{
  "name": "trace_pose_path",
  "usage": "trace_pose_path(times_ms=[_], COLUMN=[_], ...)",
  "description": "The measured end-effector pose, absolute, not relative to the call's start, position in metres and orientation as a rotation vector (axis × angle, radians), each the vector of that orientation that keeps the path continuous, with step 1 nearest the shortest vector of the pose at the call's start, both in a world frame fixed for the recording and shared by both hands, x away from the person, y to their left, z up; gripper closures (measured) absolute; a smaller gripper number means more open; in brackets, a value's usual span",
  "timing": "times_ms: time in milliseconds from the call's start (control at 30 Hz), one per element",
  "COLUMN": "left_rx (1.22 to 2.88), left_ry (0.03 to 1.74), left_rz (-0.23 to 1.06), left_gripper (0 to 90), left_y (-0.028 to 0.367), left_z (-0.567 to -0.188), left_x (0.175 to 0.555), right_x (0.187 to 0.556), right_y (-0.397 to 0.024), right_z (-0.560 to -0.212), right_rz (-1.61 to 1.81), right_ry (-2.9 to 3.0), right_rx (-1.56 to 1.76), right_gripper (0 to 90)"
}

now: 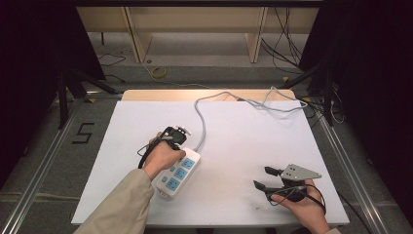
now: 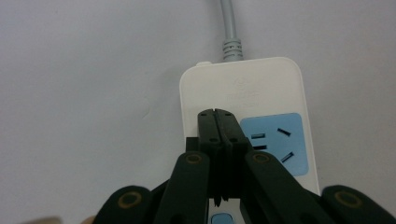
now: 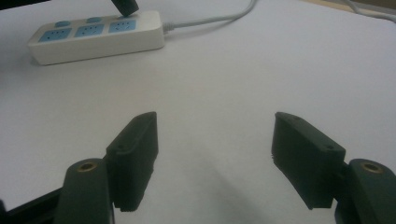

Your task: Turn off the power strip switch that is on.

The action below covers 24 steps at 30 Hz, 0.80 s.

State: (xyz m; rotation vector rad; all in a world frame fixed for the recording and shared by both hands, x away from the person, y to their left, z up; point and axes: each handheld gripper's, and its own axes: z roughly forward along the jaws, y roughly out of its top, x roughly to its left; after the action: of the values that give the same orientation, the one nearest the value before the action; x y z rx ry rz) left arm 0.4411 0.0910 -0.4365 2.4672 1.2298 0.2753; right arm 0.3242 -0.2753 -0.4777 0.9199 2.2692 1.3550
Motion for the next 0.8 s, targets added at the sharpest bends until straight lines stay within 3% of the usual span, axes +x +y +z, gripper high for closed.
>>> trace_pose_path(times_ms=[800], left_rx=[2.487], left_ry=[1.235], left_rz=[0.292], left_gripper=[89.9], left_y=[0.0882], left_z=[-0.4361], left_x=[0.4380], right_x=[0.3241], right_y=[-0.2749], right_z=[-0.4779], right_rz=[1.355], right_ry=[2.274], right_rx=[0.913], right_gripper=[32.7])
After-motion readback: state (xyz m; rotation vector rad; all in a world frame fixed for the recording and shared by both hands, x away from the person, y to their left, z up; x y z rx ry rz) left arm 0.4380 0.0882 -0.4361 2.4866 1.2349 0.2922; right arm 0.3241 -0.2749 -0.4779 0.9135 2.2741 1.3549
